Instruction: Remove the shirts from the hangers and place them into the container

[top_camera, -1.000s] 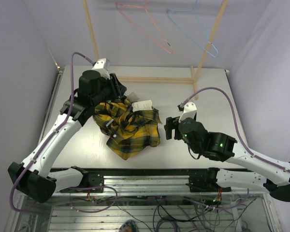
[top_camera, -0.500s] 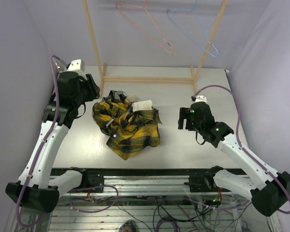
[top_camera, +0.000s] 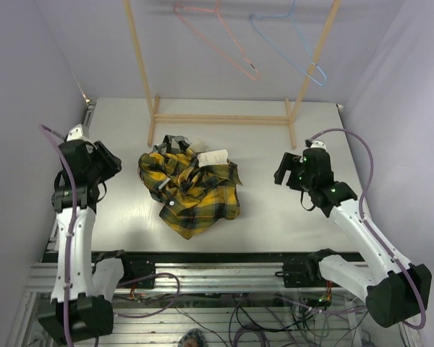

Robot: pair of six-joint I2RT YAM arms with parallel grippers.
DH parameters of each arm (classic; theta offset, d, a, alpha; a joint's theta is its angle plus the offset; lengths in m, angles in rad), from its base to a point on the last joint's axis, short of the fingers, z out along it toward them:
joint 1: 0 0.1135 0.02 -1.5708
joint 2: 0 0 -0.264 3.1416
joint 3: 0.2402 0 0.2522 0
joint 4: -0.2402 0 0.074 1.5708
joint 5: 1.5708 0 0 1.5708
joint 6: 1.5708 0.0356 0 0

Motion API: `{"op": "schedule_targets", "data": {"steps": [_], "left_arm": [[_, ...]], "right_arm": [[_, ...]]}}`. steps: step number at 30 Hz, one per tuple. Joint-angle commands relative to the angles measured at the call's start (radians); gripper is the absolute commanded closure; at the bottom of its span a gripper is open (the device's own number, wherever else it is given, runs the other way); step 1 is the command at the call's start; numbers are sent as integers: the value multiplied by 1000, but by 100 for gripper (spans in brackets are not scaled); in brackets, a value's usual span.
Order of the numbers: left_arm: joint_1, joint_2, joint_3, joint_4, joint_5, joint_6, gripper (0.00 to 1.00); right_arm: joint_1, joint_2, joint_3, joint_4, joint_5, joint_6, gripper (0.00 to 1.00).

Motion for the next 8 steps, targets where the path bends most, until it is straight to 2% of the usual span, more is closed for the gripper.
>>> {"op": "schedule_targets", "data": {"steps": [1,5,8], "left_arm": [[9,-116,-71,60,-53,-20,50],[9,-157,-96,38,-60,-2,50],[9,-153,-97,11,-56,7,51]], "right_arm": [[-5,25,30,9,36,78,17],[-5,15,5,36,25,54,21],[-5,15,-3,38,50,47,20]]}}
